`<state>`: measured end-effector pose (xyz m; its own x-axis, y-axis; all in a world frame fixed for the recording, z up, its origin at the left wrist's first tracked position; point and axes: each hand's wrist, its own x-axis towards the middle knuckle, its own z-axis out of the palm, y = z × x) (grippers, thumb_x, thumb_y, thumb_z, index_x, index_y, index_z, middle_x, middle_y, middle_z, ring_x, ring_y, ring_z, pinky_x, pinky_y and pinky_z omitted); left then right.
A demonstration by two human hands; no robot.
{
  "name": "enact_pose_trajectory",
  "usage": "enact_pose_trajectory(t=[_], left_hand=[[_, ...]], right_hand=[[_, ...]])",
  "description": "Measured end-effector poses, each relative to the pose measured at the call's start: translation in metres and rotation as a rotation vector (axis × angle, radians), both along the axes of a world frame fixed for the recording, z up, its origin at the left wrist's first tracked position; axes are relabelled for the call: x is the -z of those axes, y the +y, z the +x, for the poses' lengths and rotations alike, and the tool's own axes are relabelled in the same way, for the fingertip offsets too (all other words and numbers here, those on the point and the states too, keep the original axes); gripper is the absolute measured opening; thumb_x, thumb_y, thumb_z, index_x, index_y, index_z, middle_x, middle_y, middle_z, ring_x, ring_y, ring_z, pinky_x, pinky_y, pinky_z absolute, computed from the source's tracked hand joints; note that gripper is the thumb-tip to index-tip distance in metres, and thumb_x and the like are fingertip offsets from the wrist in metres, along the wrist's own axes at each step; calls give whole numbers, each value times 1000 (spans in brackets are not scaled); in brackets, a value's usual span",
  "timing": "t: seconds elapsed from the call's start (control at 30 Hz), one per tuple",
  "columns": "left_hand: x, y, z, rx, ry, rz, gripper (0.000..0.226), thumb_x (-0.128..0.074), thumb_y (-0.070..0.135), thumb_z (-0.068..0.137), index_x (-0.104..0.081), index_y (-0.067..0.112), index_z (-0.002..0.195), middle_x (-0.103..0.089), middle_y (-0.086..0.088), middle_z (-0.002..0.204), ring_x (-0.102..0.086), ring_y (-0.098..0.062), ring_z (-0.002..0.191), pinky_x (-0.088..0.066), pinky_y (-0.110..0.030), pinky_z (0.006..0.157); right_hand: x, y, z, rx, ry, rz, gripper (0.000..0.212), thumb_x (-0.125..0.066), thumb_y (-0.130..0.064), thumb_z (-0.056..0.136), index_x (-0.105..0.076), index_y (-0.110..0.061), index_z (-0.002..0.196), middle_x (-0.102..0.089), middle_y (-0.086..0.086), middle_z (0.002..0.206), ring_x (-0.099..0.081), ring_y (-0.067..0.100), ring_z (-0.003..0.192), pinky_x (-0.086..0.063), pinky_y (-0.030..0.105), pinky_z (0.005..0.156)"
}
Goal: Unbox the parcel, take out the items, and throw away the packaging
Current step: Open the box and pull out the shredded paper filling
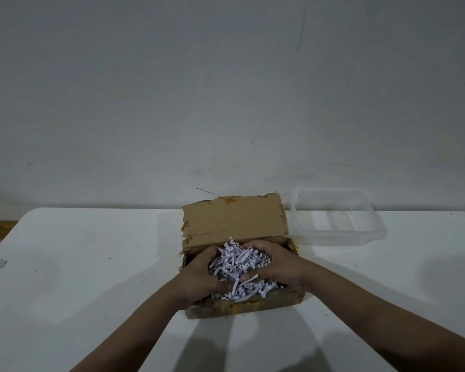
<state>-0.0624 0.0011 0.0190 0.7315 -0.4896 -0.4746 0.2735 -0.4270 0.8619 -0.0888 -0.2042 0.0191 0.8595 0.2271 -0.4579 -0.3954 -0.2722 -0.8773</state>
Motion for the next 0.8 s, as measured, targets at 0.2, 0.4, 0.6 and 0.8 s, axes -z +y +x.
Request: enact_pose_trajectory(t=[0.2,0.4,0.6,0.8], left_hand=[[-17,6,5,8,-116,-24,63,-81,9,62,-55,20,118,-68,-3,110,-68,-16,97,-57,-37,85],[-41,5,19,49,-239,2,58,-84,7,66,-56,21,114,-67,-2,109,-67,-12,95,-56,-35,84],[-57,3,24,68,-344,91,81,-85,45,45,-55,30,118,-61,-1,120,-60,-21,109,-50,-45,95],[-72,-4,21,72,-367,118,89,-84,50,41,-53,31,123,-61,0,121,-60,-22,109,-49,-47,96]], right_hand=[[-3,-2,0,59,-66,102,63,-87,-22,63,-61,-32,120,-64,-6,122,-60,14,114,-49,42,101],[-19,-4,5,111,-125,127,73,-86,-18,64,-54,-25,129,-59,-9,125,-59,14,112,-50,39,98],[-26,-2,2,198,-221,239,58,-86,-14,65,-63,-30,116,-59,3,129,-60,20,115,-55,36,90],[-46,-7,-8,162,-252,284,48,-76,3,72,-66,-28,107,-68,4,116,-67,18,104,-56,33,83]])
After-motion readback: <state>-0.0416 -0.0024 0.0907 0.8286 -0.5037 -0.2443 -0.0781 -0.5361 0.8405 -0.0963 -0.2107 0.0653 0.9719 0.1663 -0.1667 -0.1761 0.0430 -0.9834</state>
